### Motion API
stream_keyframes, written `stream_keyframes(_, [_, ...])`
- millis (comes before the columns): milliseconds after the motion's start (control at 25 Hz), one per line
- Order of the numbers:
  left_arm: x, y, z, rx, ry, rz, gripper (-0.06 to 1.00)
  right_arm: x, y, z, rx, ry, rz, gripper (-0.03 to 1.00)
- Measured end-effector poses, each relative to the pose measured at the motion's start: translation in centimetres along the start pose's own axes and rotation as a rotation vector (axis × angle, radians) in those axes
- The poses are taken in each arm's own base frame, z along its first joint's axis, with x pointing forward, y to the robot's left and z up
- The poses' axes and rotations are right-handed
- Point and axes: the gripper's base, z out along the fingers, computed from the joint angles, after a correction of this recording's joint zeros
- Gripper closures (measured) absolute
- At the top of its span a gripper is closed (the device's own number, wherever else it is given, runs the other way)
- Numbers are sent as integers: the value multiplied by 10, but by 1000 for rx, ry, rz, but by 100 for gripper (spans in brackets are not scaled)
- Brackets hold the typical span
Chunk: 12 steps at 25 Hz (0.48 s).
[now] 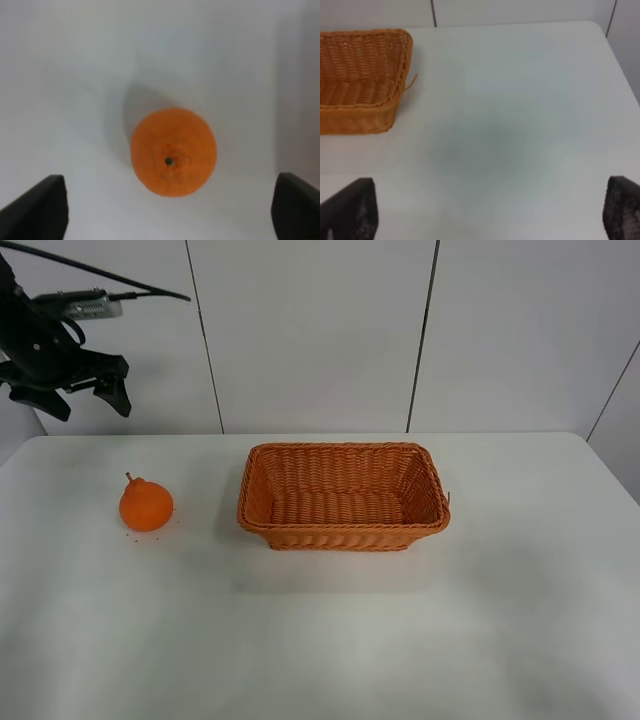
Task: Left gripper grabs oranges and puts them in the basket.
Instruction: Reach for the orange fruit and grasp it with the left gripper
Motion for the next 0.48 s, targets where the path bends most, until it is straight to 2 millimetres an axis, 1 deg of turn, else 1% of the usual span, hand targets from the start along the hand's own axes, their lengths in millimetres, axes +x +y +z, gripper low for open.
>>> stream_keyframes(120, [0,1,29,1,60,-2,3,0,0,0,0,0,0,27])
stream_keyframes(200, [1,1,39,2,87,-2,3,0,0,0,0,0,0,27])
stream_keyframes(480, [2,1,56,2,123,-3,3,0,0,0,0,0,0,27])
